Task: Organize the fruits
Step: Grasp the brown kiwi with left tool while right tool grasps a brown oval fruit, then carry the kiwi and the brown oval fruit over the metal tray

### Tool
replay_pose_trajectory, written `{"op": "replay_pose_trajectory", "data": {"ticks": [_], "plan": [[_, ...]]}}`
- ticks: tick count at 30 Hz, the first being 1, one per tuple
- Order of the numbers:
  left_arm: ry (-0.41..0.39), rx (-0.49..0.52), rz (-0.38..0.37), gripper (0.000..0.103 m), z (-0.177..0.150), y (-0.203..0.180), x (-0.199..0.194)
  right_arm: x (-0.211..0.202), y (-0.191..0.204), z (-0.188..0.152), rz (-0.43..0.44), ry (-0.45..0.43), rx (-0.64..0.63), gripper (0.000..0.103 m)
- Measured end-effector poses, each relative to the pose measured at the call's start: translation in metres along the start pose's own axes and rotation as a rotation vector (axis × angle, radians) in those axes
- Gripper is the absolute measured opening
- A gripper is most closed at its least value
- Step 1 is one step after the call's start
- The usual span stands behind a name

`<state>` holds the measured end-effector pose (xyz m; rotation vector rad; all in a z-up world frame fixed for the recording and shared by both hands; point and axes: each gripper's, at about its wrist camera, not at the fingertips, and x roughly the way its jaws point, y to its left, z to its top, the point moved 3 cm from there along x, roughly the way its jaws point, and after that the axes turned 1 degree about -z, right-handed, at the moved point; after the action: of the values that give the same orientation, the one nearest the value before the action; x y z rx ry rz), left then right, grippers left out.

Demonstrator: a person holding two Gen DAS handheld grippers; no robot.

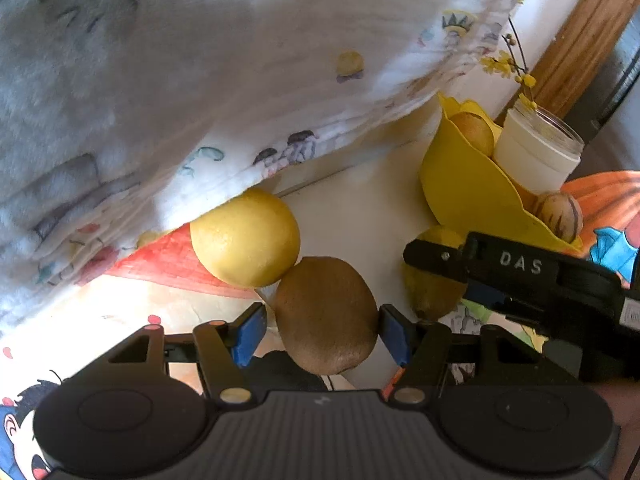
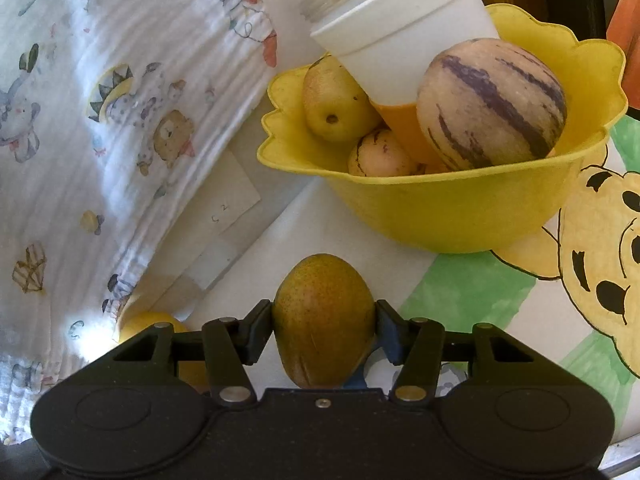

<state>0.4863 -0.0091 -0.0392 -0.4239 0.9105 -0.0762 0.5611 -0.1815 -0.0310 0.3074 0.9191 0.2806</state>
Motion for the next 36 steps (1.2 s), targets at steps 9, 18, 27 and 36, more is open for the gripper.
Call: {"op": "replay_pose_trajectory", "data": {"ticks": [9, 18, 27, 36], "plan": [[-0.015, -0.016, -0.003, 0.057, -0.005, -0.001, -0.002, -0.008, -0.004, 0.000, 0.024, 0.010, 0.014, 0.056], [-0.012, 0.029, -0.010, 0.057, -0.023, -0.005, -0.018, -0.032, -0.006, -0.007, 0.052, 0.032, 0.011, 0.056], [-0.013, 0.068, -0.065, 0.057, -0.050, -0.016, -0.046, -0.089, -0.016, -0.024, 0.108, 0.007, 0.037, 0.056], [0.006, 0.153, -0.107, 0.057, -0.071, -0.056, -0.073, -0.174, -0.033, -0.054, 0.109, -0.107, 0.030, 0.056]]}}
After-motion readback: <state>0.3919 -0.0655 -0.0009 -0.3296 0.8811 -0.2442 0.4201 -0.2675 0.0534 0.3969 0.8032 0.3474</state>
